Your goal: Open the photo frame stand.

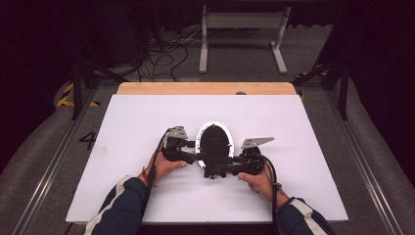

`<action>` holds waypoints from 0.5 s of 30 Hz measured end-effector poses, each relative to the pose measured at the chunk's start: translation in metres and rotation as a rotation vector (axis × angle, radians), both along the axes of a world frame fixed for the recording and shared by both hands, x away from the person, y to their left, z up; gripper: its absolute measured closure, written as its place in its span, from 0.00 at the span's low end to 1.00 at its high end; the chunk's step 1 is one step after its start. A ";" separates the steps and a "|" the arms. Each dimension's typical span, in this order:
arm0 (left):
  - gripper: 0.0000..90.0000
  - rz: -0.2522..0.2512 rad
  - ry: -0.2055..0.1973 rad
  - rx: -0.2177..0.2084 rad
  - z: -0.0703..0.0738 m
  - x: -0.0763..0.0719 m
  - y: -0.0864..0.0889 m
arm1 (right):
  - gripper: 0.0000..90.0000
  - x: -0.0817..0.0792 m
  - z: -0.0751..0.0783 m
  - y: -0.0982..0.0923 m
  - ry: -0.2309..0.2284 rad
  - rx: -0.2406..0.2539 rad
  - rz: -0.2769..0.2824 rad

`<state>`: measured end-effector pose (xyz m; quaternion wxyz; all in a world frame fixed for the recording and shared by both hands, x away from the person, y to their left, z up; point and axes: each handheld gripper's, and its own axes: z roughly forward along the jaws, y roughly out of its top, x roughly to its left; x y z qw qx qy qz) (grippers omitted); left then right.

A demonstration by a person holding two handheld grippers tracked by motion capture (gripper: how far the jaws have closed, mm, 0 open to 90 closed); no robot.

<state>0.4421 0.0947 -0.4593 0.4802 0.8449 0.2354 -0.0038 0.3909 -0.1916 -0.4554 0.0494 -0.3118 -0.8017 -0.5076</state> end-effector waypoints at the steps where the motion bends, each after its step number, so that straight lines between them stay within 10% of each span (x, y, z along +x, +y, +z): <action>1: 0.45 0.000 0.000 0.000 0.000 0.000 0.000 | 0.63 0.000 0.000 0.000 0.000 0.000 0.000; 15: 0.59 -0.066 0.016 -0.070 0.004 -0.006 0.003 | 0.72 -0.009 0.005 -0.002 -0.028 -0.025 -0.008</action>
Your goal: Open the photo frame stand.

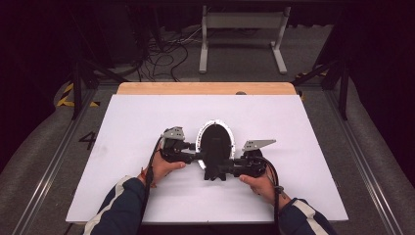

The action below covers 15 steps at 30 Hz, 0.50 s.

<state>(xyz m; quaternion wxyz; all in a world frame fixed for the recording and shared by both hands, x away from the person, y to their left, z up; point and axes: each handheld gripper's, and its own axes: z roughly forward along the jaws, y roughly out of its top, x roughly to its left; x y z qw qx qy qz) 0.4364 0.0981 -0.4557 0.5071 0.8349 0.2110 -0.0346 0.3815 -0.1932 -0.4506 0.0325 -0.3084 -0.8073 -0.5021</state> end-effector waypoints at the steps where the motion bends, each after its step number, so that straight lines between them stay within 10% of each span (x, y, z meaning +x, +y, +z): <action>1: 0.59 -0.012 -0.005 0.008 0.000 0.000 0.000 | 0.73 0.000 0.000 0.000 0.001 0.001 -0.001; 15: 0.66 0.030 -0.150 0.039 0.014 -0.011 -0.003 | 0.76 -0.006 0.012 -0.002 -0.025 0.031 0.004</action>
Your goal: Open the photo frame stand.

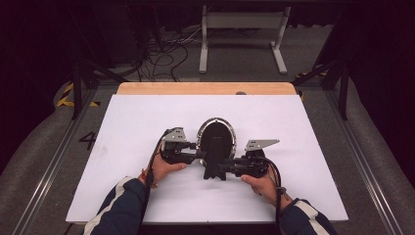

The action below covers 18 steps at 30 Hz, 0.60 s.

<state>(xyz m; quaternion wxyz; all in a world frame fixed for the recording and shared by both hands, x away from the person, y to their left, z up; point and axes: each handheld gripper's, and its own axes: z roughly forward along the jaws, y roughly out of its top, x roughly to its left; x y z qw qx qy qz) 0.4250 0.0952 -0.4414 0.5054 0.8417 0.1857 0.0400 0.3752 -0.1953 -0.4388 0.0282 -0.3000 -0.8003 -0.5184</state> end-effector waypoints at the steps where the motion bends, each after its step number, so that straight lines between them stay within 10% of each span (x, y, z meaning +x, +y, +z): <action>1: 0.67 0.006 -0.011 0.001 0.001 -0.001 0.000 | 0.76 0.000 0.001 0.000 -0.005 0.002 0.002; 18: 0.81 0.058 -0.188 0.025 0.011 -0.016 0.000 | 0.84 -0.004 0.006 -0.006 -0.001 0.007 0.009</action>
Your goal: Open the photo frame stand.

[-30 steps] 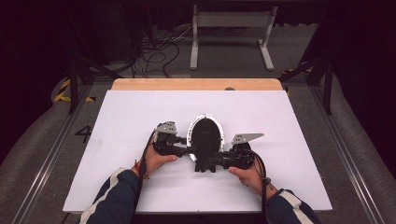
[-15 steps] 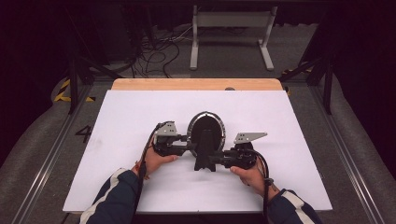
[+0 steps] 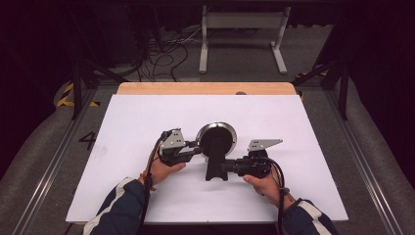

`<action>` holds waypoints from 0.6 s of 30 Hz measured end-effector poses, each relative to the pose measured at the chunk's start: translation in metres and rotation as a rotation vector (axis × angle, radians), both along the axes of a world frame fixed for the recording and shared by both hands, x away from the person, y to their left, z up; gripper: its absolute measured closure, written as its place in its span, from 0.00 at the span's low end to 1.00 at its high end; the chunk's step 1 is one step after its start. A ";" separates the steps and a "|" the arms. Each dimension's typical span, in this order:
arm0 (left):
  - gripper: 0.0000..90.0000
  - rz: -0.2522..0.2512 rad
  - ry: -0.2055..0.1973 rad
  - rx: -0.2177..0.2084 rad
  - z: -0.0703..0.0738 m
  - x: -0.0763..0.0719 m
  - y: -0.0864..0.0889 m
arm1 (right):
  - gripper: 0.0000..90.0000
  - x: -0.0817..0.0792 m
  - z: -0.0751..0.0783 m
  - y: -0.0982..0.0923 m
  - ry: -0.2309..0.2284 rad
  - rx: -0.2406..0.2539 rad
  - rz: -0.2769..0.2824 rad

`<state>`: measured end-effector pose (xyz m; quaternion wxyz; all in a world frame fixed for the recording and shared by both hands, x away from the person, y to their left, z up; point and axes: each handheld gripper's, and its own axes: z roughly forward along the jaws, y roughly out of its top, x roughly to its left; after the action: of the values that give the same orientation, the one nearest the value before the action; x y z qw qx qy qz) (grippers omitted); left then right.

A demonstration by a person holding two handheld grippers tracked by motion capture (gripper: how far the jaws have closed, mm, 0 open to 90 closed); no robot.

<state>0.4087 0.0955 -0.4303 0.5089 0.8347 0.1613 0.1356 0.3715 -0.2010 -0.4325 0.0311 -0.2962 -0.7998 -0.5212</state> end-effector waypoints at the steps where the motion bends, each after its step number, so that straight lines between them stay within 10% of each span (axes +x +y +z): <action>1: 0.81 0.001 -0.012 0.009 0.000 0.000 0.000 | 0.84 0.000 0.000 0.000 0.000 0.001 0.000; 10: 0.85 0.031 -0.093 0.001 0.001 -0.007 -0.002 | 0.85 0.000 0.001 -0.002 -0.014 -0.044 -0.044; 18: 0.84 -0.012 -0.014 -0.035 -0.006 0.000 0.002 | 0.89 0.003 0.000 -0.004 -0.009 -0.037 -0.057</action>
<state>0.4084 0.0975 -0.4365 0.5252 0.8256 0.1551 0.1357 0.3744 -0.2054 -0.4330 0.0072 -0.3172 -0.8005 -0.5084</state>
